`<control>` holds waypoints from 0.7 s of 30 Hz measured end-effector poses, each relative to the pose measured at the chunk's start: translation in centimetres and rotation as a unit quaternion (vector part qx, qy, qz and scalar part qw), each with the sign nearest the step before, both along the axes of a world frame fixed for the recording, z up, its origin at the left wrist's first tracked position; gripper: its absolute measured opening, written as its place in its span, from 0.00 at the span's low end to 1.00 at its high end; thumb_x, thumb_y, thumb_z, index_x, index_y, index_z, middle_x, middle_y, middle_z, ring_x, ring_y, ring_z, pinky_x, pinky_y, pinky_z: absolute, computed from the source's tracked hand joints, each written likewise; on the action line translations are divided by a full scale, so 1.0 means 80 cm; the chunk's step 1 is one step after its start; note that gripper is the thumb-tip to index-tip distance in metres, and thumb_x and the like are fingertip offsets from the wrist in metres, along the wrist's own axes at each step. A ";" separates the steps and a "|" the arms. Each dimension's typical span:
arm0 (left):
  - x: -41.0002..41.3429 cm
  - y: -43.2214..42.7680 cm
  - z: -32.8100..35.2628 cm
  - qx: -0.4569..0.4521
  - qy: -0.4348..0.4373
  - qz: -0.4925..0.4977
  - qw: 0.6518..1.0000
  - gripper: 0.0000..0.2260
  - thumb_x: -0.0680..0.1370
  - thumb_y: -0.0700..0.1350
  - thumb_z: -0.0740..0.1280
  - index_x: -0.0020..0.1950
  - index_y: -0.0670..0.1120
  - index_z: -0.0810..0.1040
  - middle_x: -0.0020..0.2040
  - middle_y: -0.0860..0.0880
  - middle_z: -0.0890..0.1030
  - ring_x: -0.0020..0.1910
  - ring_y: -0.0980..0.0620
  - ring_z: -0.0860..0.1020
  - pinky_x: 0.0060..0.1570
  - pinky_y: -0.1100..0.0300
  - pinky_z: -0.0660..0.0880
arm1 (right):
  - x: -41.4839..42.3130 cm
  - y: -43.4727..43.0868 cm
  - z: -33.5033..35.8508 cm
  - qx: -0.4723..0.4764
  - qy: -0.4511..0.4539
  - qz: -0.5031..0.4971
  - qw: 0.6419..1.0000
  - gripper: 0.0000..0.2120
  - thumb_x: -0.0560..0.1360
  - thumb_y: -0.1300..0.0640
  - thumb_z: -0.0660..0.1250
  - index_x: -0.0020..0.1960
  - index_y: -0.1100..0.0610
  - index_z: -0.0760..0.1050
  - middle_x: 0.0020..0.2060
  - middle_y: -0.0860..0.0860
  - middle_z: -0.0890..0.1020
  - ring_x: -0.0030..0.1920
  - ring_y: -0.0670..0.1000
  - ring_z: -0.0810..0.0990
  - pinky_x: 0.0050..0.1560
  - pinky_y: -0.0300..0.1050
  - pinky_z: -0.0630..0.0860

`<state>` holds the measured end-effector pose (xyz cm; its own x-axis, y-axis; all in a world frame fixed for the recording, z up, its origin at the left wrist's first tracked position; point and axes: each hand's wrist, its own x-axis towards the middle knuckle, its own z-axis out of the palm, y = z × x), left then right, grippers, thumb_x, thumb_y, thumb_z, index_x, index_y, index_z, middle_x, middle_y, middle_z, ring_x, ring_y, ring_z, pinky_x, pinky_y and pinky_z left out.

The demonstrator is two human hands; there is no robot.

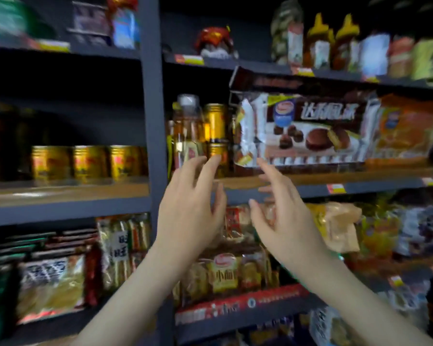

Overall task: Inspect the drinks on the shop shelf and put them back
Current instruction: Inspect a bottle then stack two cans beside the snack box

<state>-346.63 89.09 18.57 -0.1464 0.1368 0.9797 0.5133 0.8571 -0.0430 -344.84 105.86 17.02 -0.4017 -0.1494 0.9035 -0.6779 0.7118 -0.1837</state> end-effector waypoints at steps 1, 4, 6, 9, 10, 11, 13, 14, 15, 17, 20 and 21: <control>-0.004 -0.014 0.008 0.001 0.016 0.024 1.000 0.18 0.79 0.45 0.63 0.68 0.41 0.74 0.61 0.40 0.76 0.59 0.44 0.74 0.55 0.54 0.73 | -0.011 -0.016 0.012 0.002 0.008 0.016 1.000 0.30 0.79 0.51 0.60 0.75 0.40 0.50 0.65 0.37 0.65 0.63 0.40 0.69 0.55 0.33 0.71; -0.017 -0.045 0.029 -0.005 0.056 0.103 0.993 0.18 0.77 0.44 0.64 0.67 0.41 0.75 0.65 0.37 0.74 0.64 0.39 0.72 0.63 0.45 0.70 | -0.049 -0.060 0.051 -0.028 -0.018 0.049 0.998 0.33 0.79 0.52 0.64 0.76 0.40 0.48 0.69 0.46 0.66 0.66 0.45 0.68 0.62 0.41 0.71; -0.032 -0.057 0.036 -0.013 0.068 0.142 0.987 0.19 0.77 0.44 0.65 0.68 0.42 0.74 0.67 0.37 0.73 0.67 0.38 0.69 0.66 0.42 0.67 | -0.078 -0.082 0.072 -0.047 -0.060 0.052 0.996 0.38 0.78 0.50 0.66 0.77 0.41 0.43 0.71 0.50 0.64 0.68 0.49 0.68 0.63 0.43 0.68; -0.057 -0.071 0.038 -0.021 0.065 0.163 0.984 0.22 0.74 0.42 0.71 0.68 0.42 0.74 0.68 0.37 0.73 0.68 0.39 0.67 0.67 0.42 0.66 | -0.109 -0.110 0.090 -0.047 -0.091 0.030 0.994 0.44 0.76 0.45 0.67 0.76 0.41 0.35 0.71 0.54 0.65 0.67 0.54 0.71 0.60 0.46 0.71; -0.064 -0.075 0.036 -0.023 0.064 0.164 0.984 0.24 0.72 0.42 0.73 0.68 0.42 0.75 0.68 0.36 0.73 0.68 0.39 0.66 0.66 0.42 0.66 | -0.116 -0.117 0.093 -0.045 -0.090 0.017 0.995 0.46 0.76 0.44 0.67 0.75 0.41 0.33 0.70 0.55 0.66 0.65 0.54 0.73 0.57 0.47 0.74; -0.071 -0.078 0.034 -0.027 0.065 0.165 0.984 0.25 0.71 0.41 0.74 0.67 0.43 0.75 0.68 0.36 0.72 0.68 0.39 0.65 0.67 0.42 0.66 | -0.120 -0.124 0.095 -0.042 -0.086 0.004 0.995 0.47 0.76 0.44 0.67 0.75 0.41 0.31 0.70 0.55 0.67 0.63 0.55 0.75 0.54 0.48 0.75; -0.080 -0.083 0.031 -0.039 0.076 0.164 0.983 0.25 0.71 0.41 0.73 0.68 0.44 0.74 0.70 0.37 0.70 0.69 0.39 0.64 0.69 0.44 0.61 | -0.128 -0.135 0.096 -0.027 -0.065 -0.023 0.997 0.48 0.76 0.43 0.66 0.73 0.39 0.27 0.68 0.56 0.68 0.60 0.56 0.77 0.53 0.51 0.78; -0.084 -0.085 0.029 -0.043 0.084 0.160 0.983 0.24 0.73 0.42 0.70 0.69 0.45 0.72 0.71 0.37 0.68 0.70 0.39 0.63 0.70 0.45 0.58 | -0.130 -0.138 0.097 -0.022 -0.060 -0.032 0.997 0.48 0.76 0.43 0.66 0.72 0.39 0.27 0.67 0.57 0.69 0.59 0.57 0.77 0.53 0.52 0.78; -0.087 -0.087 0.028 -0.044 0.090 0.156 0.983 0.22 0.75 0.43 0.66 0.69 0.46 0.71 0.71 0.38 0.67 0.71 0.39 0.62 0.70 0.46 0.56 | -0.132 -0.140 0.098 -0.022 -0.059 -0.035 0.997 0.48 0.76 0.44 0.66 0.73 0.39 0.27 0.66 0.57 0.69 0.58 0.57 0.77 0.53 0.52 0.78; -0.089 -0.089 0.028 -0.041 0.093 0.145 0.984 0.20 0.77 0.45 0.57 0.70 0.47 0.69 0.72 0.39 0.65 0.71 0.40 0.62 0.70 0.45 0.56 | -0.136 -0.139 0.100 -0.043 -0.064 -0.011 0.997 0.48 0.75 0.46 0.68 0.74 0.38 0.30 0.65 0.57 0.69 0.58 0.58 0.77 0.53 0.51 0.77; -0.092 -0.088 0.027 -0.026 0.096 0.114 0.988 0.20 0.77 0.46 0.56 0.68 0.46 0.71 0.71 0.39 0.68 0.70 0.40 0.64 0.70 0.45 0.56 | -0.137 -0.132 0.096 -0.096 -0.038 0.069 0.992 0.49 0.74 0.51 0.72 0.73 0.34 0.35 0.67 0.53 0.69 0.61 0.54 0.76 0.55 0.49 0.75; -0.092 -0.087 0.027 -0.014 0.098 0.095 0.991 0.20 0.77 0.47 0.57 0.68 0.46 0.72 0.70 0.39 0.69 0.70 0.40 0.64 0.70 0.45 0.56 | -0.134 -0.129 0.091 -0.105 -0.021 0.089 0.990 0.49 0.73 0.52 0.72 0.72 0.32 0.36 0.67 0.51 0.68 0.62 0.51 0.75 0.57 0.47 0.75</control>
